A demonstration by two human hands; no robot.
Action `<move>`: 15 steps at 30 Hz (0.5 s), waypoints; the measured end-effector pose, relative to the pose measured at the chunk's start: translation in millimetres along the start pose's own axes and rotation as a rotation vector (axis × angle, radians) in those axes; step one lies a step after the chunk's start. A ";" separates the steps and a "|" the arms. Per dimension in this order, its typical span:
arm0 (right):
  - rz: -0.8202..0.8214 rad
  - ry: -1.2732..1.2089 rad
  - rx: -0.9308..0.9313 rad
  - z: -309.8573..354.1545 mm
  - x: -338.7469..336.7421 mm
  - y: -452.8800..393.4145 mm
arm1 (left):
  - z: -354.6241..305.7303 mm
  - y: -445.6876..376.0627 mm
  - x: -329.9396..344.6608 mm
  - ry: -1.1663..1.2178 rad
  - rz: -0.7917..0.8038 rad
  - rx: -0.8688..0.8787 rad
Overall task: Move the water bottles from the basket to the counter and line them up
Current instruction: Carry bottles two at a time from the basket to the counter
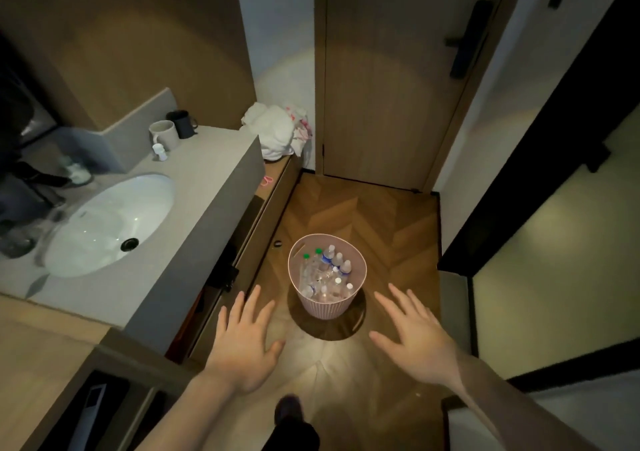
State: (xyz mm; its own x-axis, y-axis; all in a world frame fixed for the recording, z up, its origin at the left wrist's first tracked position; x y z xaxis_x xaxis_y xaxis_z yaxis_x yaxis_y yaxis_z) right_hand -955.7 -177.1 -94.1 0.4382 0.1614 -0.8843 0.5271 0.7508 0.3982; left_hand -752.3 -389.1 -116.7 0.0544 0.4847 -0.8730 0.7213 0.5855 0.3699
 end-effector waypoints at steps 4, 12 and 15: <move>0.041 0.030 -0.010 -5.3 -16.7 -78.9 | 15.6 -69.3 -5.9 0.022 -0.008 -0.049; 0.140 0.090 0.015 -17.7 -12.5 -276.4 | 31.3 -264.3 -9.0 -0.043 0.144 -0.008; 0.192 0.083 0.026 -19.7 -4.7 -344.0 | 31.8 -339.3 -4.1 -0.097 0.228 0.019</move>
State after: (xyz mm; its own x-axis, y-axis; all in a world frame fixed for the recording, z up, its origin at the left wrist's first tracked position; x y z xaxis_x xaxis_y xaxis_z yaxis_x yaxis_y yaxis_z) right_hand -1153.4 -423.5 -231.8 0.4717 0.3524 -0.8083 0.4591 0.6844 0.5663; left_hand -975.3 -610.4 -248.7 0.2822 0.5379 -0.7944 0.6955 0.4556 0.5556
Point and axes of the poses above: each hand's wrist, its own y-axis away from the middle knuckle, its own x-axis out of the palm, z = x × y, the point moved 9 cm from there along -y, towards the middle knuckle, and after that the axes turned 9 degrees about y, right-handed, at the moved point
